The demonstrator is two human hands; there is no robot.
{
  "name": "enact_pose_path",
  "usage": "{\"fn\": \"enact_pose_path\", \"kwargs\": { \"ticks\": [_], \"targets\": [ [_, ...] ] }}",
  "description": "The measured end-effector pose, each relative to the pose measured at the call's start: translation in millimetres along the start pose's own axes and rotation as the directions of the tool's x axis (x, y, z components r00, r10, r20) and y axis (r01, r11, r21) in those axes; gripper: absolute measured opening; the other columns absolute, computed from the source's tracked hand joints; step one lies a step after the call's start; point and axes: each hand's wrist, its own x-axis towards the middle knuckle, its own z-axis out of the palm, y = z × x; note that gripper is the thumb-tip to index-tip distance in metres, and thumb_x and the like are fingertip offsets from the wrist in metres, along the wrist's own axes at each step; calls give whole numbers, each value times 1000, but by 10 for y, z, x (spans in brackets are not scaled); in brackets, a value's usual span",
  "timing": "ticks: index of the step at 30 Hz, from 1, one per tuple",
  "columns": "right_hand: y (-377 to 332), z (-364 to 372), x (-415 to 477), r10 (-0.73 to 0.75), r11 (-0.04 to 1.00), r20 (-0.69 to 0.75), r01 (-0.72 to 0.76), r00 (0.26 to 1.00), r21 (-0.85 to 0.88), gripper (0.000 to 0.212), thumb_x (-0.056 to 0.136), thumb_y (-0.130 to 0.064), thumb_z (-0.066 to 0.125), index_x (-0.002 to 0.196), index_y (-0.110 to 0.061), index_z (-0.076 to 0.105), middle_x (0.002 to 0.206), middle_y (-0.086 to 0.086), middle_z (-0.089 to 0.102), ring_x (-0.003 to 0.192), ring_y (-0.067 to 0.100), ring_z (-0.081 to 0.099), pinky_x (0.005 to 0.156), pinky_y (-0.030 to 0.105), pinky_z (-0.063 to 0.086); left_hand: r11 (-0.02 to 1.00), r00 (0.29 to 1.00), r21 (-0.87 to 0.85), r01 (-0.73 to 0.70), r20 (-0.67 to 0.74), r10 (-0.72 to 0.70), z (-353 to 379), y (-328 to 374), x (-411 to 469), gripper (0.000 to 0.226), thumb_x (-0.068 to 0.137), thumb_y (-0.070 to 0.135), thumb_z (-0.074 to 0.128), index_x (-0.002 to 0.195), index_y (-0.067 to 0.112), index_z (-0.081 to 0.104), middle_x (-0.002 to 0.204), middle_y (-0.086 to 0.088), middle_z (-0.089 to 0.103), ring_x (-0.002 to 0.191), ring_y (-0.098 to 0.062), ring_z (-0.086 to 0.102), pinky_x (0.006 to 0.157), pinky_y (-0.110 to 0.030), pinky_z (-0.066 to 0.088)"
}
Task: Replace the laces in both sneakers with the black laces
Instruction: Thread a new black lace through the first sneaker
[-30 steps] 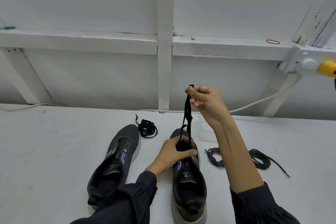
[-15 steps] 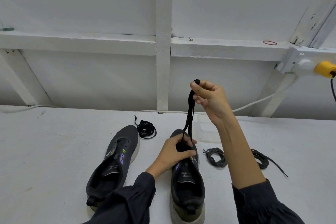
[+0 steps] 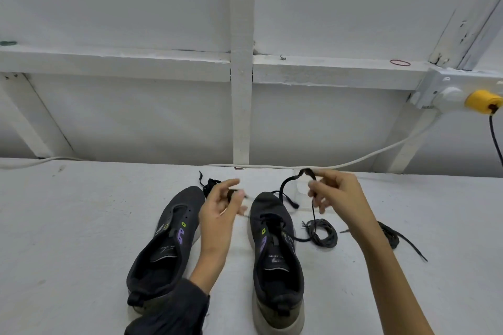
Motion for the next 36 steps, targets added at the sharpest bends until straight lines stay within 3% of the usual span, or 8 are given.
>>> {"fn": "enact_pose_path", "kwargs": {
  "ticks": [3, 6, 10, 12, 16, 22, 29, 36],
  "targets": [
    [186, -113, -210, 172, 978, 130, -153, 976, -143, 36, 89, 5, 55, 113, -21, 59, 63, 13, 68, 49, 25, 57, 42, 28, 45, 993, 997, 86, 80, -2, -80, -221, -121, -150, 21, 90, 4, 64, 108, 13, 64, 85, -14, 61, 52, -18, 63, 71, -41, 59],
    [370, -212, -376, 339, 910, 246, -250, 908, -331, 23, 90, 2, 51, 105, -11, 63, 64, 14, 69, 48, 26, 59, 42, 27, 44, 971, 977, 129, 202, 40, -209, -411, -294, -318, 18, 89, -3, 62, 103, 8, 65, 79, -25, 56, 64, -22, 67, 64, -28, 59],
    [474, -305, -457, 554, 742, 354, -253, 754, -621, 20, 90, -17, 62, 90, 3, 68, 69, 16, 70, 47, 25, 58, 41, 24, 41, 924, 958, 292, 247, 72, -279, -550, -509, -462, 24, 86, -1, 67, 93, 21, 70, 110, -4, 60, 89, -13, 66, 87, -35, 56],
    [445, -320, -439, 621, 687, 376, -246, 688, -684, 26, 90, -28, 65, 93, -2, 69, 71, 14, 72, 44, 22, 58, 42, 23, 42, 883, 970, 441, 162, 92, -224, -524, -534, -484, 28, 83, 2, 70, 93, 28, 67, 127, 7, 48, 114, -11, 52, 94, -18, 42],
    [422, -263, -265, 523, 636, 289, -142, 802, -758, 17, 88, -35, 66, 85, -19, 71, 76, 3, 74, 52, 16, 67, 44, 22, 44, 820, 979, 571, -39, 187, -84, -344, -488, -334, 16, 88, 26, 66, 96, 40, 61, 139, 16, 34, 133, -3, 27, 87, -6, 29],
    [555, 74, 186, 303, 647, 141, -94, 943, -757, 10, 86, -25, 62, 91, -32, 67, 83, -7, 71, 65, 14, 71, 62, 23, 50, 710, 941, 661, -244, 338, 8, 48, -505, 235, 23, 100, 24, 47, 117, 29, 62, 128, 13, 56, 123, -7, 46, 95, -21, 35],
    [899, 451, 386, 167, 602, 79, -38, 983, -797, 43, 85, -11, 54, 121, -34, 64, 114, -1, 67, 108, 25, 61, 75, 30, 43, 566, 908, 785, -251, 394, -145, 148, -527, 524, 19, 92, 16, 60, 109, 20, 68, 106, 0, 64, 89, -14, 59, 81, -24, 43],
    [966, 458, 390, 72, 646, 45, -12, 996, -763, 25, 89, -18, 56, 105, -28, 71, 98, -1, 69, 96, 25, 63, 70, 30, 45, 652, 947, 751, -104, 275, -166, -78, -229, 330, 16, 81, 7, 60, 81, 19, 71, 69, 12, 61, 61, -5, 51, 63, -21, 42]
  ]
}}
